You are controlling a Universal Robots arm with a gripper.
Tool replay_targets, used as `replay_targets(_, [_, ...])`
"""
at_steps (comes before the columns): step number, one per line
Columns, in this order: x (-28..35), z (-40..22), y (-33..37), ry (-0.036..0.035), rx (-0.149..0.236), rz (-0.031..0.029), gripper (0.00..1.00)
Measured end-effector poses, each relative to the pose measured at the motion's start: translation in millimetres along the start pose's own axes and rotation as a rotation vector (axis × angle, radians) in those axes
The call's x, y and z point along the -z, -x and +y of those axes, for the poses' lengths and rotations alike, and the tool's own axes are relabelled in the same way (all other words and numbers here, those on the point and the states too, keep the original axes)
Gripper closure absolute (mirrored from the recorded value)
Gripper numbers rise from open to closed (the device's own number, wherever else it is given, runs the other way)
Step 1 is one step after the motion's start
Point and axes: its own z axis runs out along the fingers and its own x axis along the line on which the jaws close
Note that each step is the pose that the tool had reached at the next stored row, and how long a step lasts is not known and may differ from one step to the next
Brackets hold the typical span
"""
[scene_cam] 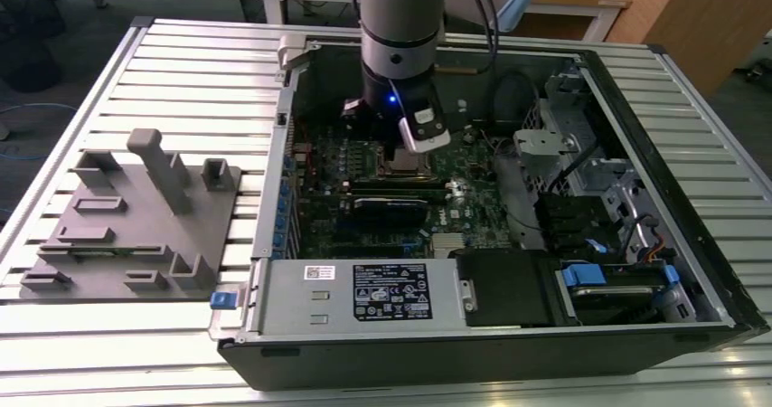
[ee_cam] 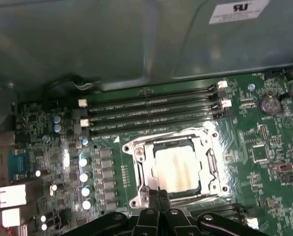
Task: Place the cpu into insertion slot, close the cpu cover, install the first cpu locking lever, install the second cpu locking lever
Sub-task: 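Install the second cpu locking lever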
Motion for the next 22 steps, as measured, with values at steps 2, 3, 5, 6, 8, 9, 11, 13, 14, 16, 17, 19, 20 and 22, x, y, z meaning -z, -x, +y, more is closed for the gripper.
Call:
replay_targets(2, [-0.7,2.6,1.4,-0.0066,0.000,-0.0011,0.89])
replay_targets(3, [-1.0,3.8,2.3,-0.0096,0.000,-0.0016,0.89])
replay_targets(5, [-1.6,6.3,4.3,-0.0144,0.000,-0.0023,0.89])
replay_targets(6, [-1.8,7.7,5.5,-0.0165,0.000,-0.0027,0.89])
replay_targets(8, [-2.4,10.1,8.9,-0.0187,0.001,-0.0031,0.89])
replay_targets(9, [-2.6,11.0,10.8,-0.0193,0.001,-0.0033,0.89])
replay_targets(11, [-2.8,12.4,15.1,-0.0203,0.001,-0.0034,0.89])
replay_targets(13, [-3.1,13.6,19.5,-0.0211,0.001,-0.0035,0.89])
replay_targets(14, [-3.2,14.1,21.2,-0.0215,0.001,-0.0035,0.89])
replay_targets(16, [-3.3,14.4,21.6,-0.0222,0.001,-0.0037,0.89])
replay_targets(17, [-3.3,14.5,21.6,-0.0227,0.001,-0.0038,0.89])
replay_targets(19, [-2.8,14.8,21.6,-0.0242,0.001,-0.0039,0.89])
replay_targets(20, [-2.1,14.9,21.6,-0.0250,0.001,-0.0039,0.89])
replay_targets(22, [-1.3,15.2,21.6,-0.0251,0.001,-0.0041,0.89])
